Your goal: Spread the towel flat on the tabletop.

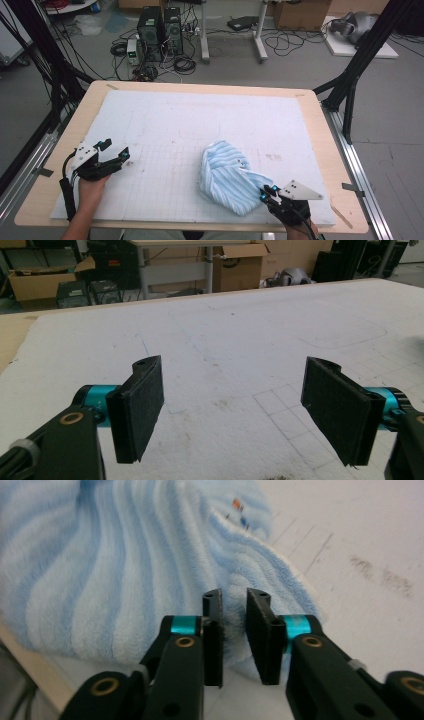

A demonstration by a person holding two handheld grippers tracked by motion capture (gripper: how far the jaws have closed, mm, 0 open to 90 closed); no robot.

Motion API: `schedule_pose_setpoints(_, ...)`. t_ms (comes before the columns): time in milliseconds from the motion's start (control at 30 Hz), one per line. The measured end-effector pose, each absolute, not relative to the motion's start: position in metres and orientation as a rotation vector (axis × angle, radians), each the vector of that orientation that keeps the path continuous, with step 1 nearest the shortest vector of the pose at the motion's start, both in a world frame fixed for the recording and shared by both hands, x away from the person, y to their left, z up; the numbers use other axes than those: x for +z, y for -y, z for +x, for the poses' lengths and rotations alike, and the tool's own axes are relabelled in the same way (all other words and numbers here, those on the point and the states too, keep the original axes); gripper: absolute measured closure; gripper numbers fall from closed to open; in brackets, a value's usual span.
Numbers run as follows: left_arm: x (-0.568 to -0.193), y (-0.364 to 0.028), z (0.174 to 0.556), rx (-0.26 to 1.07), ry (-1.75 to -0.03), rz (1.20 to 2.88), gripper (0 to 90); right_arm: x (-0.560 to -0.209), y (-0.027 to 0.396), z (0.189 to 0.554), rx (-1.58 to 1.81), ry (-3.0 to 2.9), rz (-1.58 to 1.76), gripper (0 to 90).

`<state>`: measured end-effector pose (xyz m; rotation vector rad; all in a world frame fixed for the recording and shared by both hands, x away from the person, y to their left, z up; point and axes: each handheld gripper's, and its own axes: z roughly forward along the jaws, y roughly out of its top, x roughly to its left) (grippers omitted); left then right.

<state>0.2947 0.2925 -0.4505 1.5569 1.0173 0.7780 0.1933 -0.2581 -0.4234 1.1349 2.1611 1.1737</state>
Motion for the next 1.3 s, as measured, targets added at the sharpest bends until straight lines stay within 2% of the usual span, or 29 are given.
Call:
schedule_pose_setpoints(67,-0.451,-0.293,0.295,0.773,-1.023,1.549,25.5,-0.413,0.264,0.199,1.264,-2.081,1.167,64.2)
schedule_pose_setpoints(133,-0.451,-0.293,0.295,0.776,-1.024,1.549,25.5,-0.402,0.267,0.208,1.306,-1.992,1.194,52.7)
schedule_pose_setpoints(233,-0.451,-0.292,0.295,0.778,-1.020,1.556,25.9,-0.390,0.269,0.231,1.316,-1.929,1.222,46.5)
schedule_pose_setpoints(367,-0.451,-0.293,0.295,0.774,-1.027,1.549,25.9,-0.389,0.259,0.271,1.292,-1.982,1.266,46.2)
schedule_pose_setpoints(533,-0.450,-0.292,0.296,0.773,-1.025,1.561,26.0,-0.404,0.224,0.316,1.201,-2.236,1.207,43.7)
schedule_pose_setpoints(700,-0.450,-0.292,0.296,0.772,-1.027,1.562,26.0,-0.426,0.182,0.348,1.007,-2.480,1.106,33.4)
schedule_pose_setpoints(733,-0.450,-0.292,0.296,0.772,-1.027,1.561,26.0,-0.431,0.178,0.354,0.970,-2.489,1.153,39.1)
schedule_pose_setpoints(833,-0.450,-0.293,0.296,0.769,-1.027,1.560,26.0,-0.432,0.181,0.356,0.950,-2.510,1.159,77.4)
schedule_pose_setpoints(867,-0.450,-0.293,0.296,0.769,-1.027,1.560,26.0,-0.429,0.183,0.354,0.950,-2.487,1.140,82.3)
schedule_pose_setpoints(1033,-0.450,-0.293,0.296,0.770,-1.028,1.561,26.0,-0.416,0.219,0.342,0.882,-2.220,1.212,83.6)
schedule_pose_setpoints(1300,-0.450,-0.292,0.296,0.771,-1.022,1.561,26.3,-0.429,0.287,0.318,0.764,-2.011,1.412,82.6)
